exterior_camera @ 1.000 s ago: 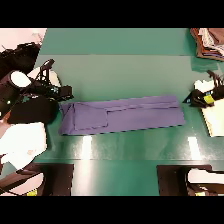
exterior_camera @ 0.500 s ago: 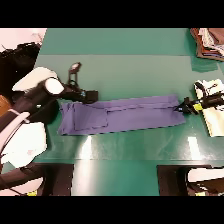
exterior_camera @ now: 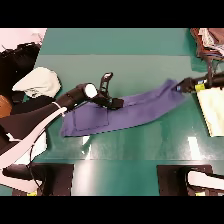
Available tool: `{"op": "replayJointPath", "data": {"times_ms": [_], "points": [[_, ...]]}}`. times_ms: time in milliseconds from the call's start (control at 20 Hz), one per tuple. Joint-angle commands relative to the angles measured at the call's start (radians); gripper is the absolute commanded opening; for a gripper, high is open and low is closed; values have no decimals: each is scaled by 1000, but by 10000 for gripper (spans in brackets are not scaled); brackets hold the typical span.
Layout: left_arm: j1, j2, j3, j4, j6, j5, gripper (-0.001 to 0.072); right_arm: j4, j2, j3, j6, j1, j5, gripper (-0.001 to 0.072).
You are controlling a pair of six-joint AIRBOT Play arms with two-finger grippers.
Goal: Fold the shirts.
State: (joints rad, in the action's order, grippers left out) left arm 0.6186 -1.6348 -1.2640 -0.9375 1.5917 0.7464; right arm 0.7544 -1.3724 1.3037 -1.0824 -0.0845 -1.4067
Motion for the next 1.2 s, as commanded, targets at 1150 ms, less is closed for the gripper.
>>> {"op": "replayJointPath", "data": {"times_ms": [1150], "points": [[-514,582,-37,-430,5,207,26,-254,-143,262,-17,1015,528,26]]}}
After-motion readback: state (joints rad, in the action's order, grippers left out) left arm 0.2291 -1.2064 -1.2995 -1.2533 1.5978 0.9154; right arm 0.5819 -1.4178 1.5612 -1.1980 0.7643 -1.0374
